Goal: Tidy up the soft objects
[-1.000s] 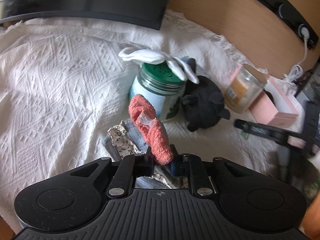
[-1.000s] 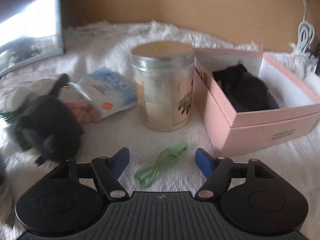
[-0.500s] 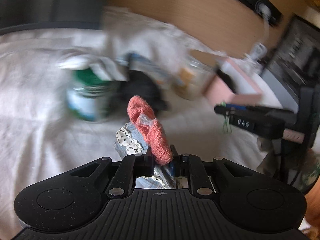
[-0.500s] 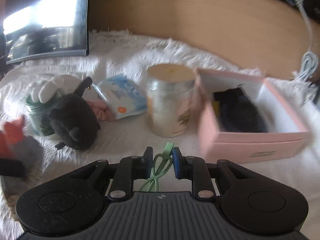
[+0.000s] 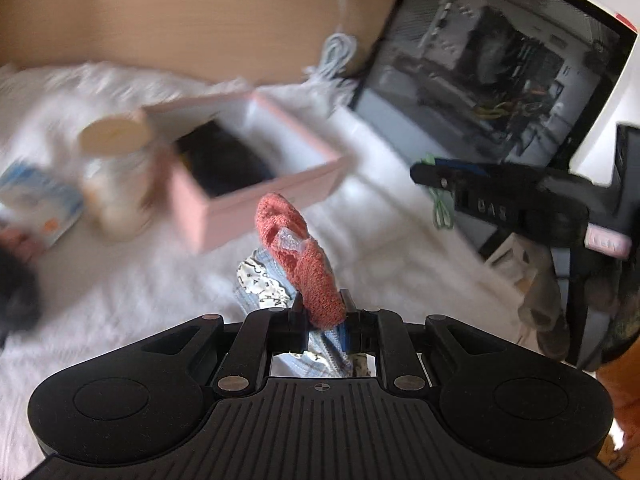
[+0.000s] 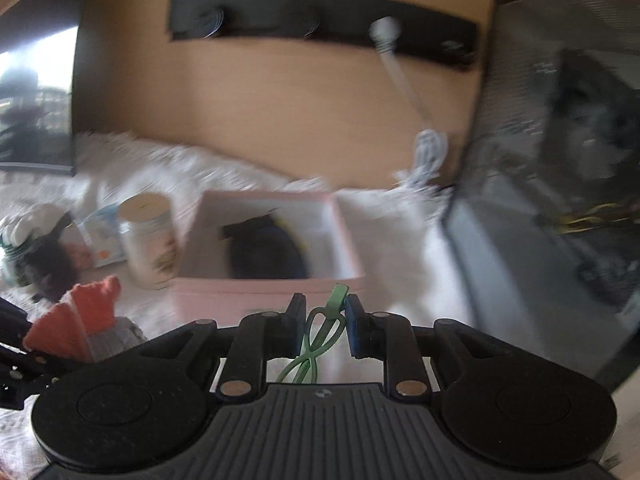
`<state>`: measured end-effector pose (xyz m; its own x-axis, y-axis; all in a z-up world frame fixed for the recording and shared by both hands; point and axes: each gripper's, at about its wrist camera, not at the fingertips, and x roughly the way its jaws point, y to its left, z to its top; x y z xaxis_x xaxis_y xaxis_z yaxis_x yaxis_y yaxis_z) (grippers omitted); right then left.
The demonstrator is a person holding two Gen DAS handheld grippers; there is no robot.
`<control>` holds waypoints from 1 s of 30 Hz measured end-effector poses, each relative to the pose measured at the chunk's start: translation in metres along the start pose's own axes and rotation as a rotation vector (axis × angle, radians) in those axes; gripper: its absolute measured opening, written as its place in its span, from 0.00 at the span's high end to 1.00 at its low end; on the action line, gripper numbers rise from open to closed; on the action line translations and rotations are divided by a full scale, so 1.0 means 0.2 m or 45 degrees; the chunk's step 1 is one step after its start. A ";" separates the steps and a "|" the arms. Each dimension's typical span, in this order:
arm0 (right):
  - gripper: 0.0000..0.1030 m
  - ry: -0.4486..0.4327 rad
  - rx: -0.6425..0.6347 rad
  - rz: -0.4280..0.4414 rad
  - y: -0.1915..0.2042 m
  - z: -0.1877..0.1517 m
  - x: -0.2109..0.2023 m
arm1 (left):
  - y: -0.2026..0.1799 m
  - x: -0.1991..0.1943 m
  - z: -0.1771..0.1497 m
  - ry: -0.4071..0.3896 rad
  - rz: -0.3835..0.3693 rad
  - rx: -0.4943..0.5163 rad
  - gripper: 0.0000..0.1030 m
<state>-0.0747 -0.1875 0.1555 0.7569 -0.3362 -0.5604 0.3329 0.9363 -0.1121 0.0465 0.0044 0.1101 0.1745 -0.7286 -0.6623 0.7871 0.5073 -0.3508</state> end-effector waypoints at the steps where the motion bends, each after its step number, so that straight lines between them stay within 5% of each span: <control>1: 0.80 -0.014 0.005 -0.009 -0.05 0.00 -0.01 | -0.01 0.03 0.05 -0.016 0.005 0.013 0.84; 10: 0.80 -0.070 0.037 0.061 -0.25 0.00 0.09 | 0.05 0.29 0.58 -0.126 0.203 0.024 0.84; 14: 0.80 -0.086 0.034 0.132 -0.26 -0.01 0.14 | 0.16 0.43 0.74 -0.185 0.317 -0.099 0.82; 18: 0.80 -0.070 0.026 0.194 -0.27 -0.02 0.21 | 0.30 0.66 0.74 -0.026 0.265 -0.250 0.77; 22: 0.80 -0.028 0.030 0.220 -0.29 -0.02 0.31 | 0.19 0.96 0.64 0.266 0.568 0.121 0.65; 25: 0.80 -0.029 0.007 0.230 -0.29 -0.01 0.35 | 0.16 0.98 0.61 0.235 0.633 0.203 0.63; 30: 0.80 -0.046 -0.016 0.237 -0.29 0.03 0.41 | 0.26 0.78 0.65 0.011 0.495 -0.090 0.66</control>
<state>-0.0284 -0.2699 0.1210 0.8242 -0.1607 -0.5430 0.1789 0.9837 -0.0195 0.1919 -0.1423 0.0741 0.4461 -0.4724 -0.7602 0.6206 0.7753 -0.1176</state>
